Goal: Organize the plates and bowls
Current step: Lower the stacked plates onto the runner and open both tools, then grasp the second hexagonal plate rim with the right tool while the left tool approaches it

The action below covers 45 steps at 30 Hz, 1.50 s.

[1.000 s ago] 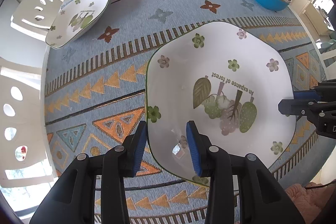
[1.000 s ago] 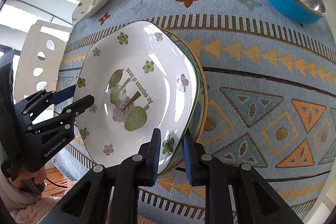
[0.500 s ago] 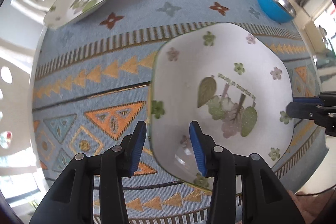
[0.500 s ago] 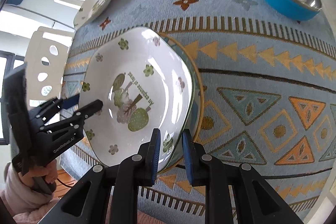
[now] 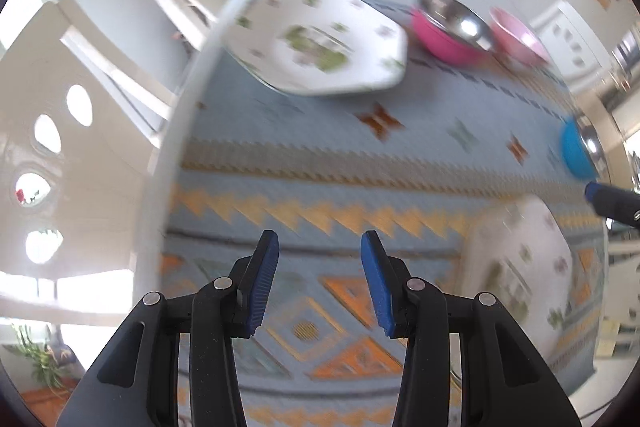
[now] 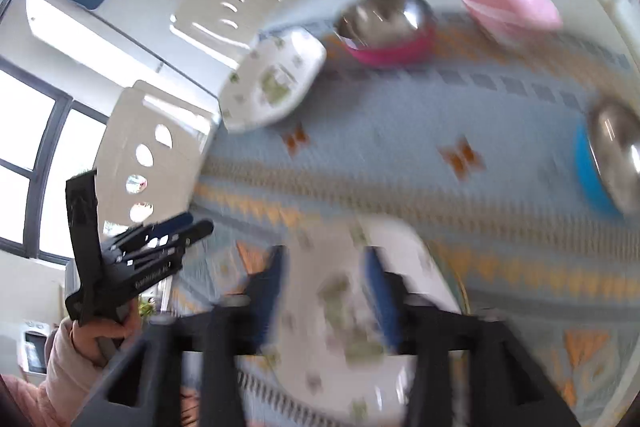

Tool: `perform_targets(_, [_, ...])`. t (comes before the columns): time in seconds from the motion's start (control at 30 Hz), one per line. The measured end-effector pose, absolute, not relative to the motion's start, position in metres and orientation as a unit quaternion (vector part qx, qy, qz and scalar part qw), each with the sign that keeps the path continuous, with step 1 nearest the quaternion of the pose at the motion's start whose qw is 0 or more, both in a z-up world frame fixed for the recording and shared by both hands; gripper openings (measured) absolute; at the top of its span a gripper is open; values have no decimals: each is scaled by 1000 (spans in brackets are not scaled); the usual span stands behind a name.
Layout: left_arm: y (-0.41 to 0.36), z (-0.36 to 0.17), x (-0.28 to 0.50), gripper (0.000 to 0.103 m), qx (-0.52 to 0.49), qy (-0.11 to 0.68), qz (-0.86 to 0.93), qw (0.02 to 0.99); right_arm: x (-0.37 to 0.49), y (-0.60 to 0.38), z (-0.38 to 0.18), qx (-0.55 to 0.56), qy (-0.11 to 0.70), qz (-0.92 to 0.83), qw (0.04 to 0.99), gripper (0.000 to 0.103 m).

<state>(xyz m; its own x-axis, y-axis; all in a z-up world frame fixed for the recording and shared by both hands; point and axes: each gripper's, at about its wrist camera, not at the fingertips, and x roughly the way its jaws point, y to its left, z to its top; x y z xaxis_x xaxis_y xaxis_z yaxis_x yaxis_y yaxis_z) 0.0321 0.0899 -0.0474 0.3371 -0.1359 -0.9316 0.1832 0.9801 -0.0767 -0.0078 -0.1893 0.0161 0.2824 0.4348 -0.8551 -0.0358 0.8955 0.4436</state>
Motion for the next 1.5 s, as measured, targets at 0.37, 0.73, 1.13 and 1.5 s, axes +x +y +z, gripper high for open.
perform_targets(0.37, [154,-59,149,70,-135,505,-45,852,128,-124,-39,211,571,142,781,60])
perform_targets(0.73, [135,-108,195,71,-125,512,-15,850,169,-102,-88,176,577,66,795,60])
perform_targets(1.13, [113,-116,204,83,-63,461,6,885,170,-85,-97,104,549,100,824,85])
perform_targets(1.5, [114,-119,200,84,-65,430,13,900,169,-86,-98,95,549,105,824,85])
